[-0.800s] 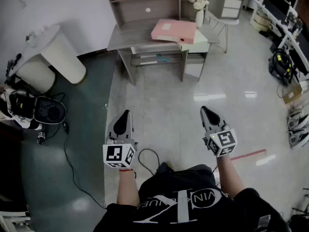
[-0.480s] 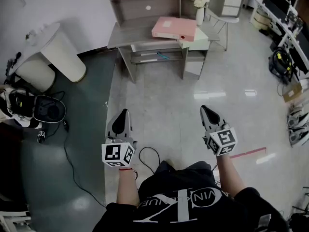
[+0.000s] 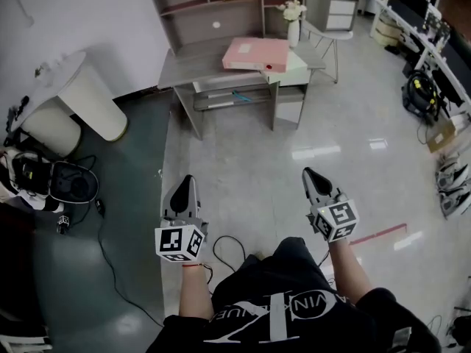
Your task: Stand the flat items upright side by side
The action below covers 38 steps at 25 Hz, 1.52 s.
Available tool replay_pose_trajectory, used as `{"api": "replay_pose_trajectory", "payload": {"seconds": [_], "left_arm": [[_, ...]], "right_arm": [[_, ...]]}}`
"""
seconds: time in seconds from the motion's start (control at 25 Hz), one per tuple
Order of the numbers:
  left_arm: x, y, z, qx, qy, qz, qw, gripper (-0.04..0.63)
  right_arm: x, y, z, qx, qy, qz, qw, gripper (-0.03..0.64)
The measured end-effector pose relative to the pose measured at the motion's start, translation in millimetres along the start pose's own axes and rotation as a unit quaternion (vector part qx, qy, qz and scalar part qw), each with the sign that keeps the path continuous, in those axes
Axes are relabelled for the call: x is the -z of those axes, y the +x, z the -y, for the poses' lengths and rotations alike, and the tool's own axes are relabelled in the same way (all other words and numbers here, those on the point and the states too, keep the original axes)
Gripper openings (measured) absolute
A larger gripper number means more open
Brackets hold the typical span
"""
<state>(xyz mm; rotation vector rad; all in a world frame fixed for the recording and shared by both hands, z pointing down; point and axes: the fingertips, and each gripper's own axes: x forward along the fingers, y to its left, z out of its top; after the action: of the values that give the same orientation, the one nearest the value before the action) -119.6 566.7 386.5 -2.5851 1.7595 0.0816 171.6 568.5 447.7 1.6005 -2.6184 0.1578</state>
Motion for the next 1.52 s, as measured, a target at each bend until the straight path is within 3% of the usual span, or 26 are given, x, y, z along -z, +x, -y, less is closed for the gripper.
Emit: {"api": "replay_pose_trajectory", "payload": {"seconds": [0.24,0.44,0.8,0.92,1.12,1.52], "left_arm": [[0,-2,-3,0.003,-0.015,0.006,0.9999,0.015],[-1,-6,-6,-0.001,-0.016,0.004,0.9999,0.101],[1,-16,-38,-0.038,-0.031,0.005,0.9988,0.101],[7,-9,-37,-0.035,-0.047,0.004,0.9983,0.101],[19,0,-31,-0.022,-0.043,-0.011,0.9988,0.101],[32,30,-71,-0.047,-0.05,-0.023,0.9974,0.101]], "right_arm": [[4,-2,1,0.002,0.001,0.004,1.0,0.037],[3,1,2,-0.003,0.009,0.002,1.0,0.083],[-1,16,-11,-0.018,0.004,0.003,1.0,0.115],[-3,14,-5,-0.009,0.005,0.006,1.0,0.116],[7,13,10,0.014,0.021,-0.003,1.0,0.116],[12,62,20,0.011,0.039,-0.006,0.999,0.115]]}}
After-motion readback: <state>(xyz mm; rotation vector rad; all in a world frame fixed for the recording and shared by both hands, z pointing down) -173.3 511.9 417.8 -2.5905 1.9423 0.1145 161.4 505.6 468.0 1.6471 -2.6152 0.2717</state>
